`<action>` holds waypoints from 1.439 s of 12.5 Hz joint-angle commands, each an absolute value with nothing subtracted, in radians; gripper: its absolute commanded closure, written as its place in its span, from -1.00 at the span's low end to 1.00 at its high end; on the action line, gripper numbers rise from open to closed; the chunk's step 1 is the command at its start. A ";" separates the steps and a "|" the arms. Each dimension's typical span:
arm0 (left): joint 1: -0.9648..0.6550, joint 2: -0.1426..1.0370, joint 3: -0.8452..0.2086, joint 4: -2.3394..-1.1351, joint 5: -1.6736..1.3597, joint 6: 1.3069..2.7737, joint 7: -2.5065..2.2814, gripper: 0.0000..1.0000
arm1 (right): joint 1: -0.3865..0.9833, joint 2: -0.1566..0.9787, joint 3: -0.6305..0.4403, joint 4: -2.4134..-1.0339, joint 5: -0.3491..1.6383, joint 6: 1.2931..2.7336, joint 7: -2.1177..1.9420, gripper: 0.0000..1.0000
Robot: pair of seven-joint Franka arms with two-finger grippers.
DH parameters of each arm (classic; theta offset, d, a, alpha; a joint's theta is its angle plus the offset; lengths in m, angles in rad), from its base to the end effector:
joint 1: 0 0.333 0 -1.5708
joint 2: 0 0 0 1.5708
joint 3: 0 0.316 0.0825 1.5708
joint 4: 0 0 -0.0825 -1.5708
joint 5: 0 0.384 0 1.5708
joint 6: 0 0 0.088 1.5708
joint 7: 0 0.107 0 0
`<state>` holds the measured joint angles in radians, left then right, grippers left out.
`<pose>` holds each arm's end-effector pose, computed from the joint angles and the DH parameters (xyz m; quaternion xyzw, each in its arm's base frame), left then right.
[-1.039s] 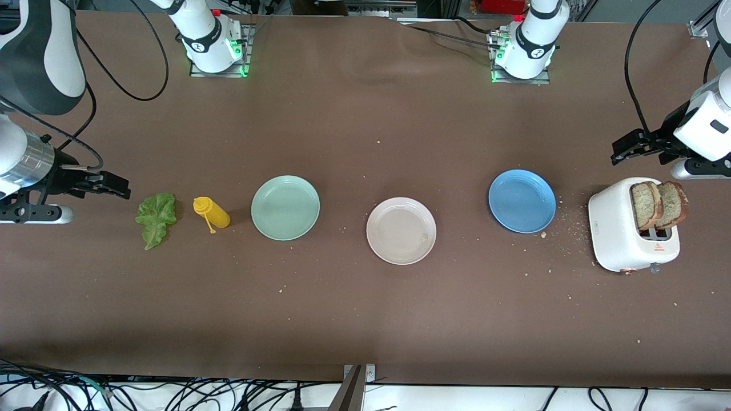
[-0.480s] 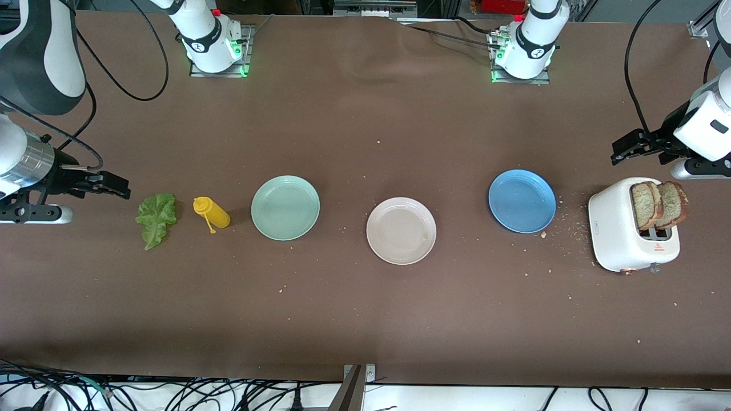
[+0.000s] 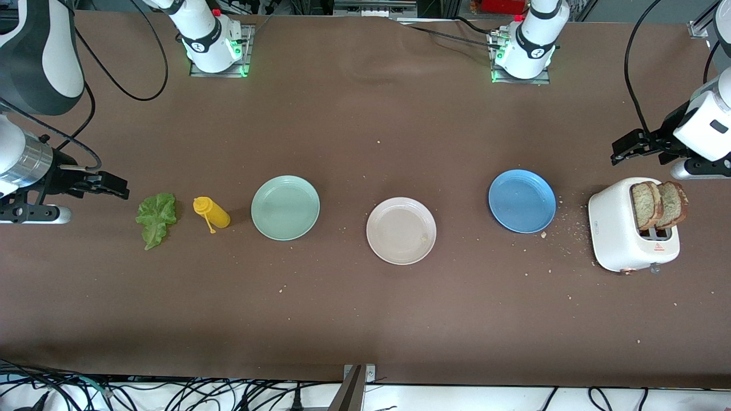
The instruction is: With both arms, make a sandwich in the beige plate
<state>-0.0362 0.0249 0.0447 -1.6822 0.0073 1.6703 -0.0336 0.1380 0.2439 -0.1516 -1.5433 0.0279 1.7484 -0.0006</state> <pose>0.5660 0.0053 0.5663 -0.9996 -0.0206 0.0183 0.0044 0.6325 0.0031 0.5090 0.9998 -0.0073 -0.0180 0.0045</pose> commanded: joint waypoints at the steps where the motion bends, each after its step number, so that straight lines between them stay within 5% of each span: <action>1: -0.025 0.028 0.037 -1.678 -0.015 1.674 -0.028 -1.00 | 0.141 0.244 -0.152 -1.532 0.048 1.738 -0.005 -0.99; 14: -0.021 0.034 0.038 -1.677 -0.015 1.671 -0.029 -1.00 | 0.123 0.245 -0.163 -1.601 0.152 1.769 -0.728 -0.98; 18: 0.110 0.067 0.038 -1.674 -0.098 1.675 -0.012 -1.00 | 0.120 0.247 -0.221 -1.653 0.274 1.773 -0.973 -0.98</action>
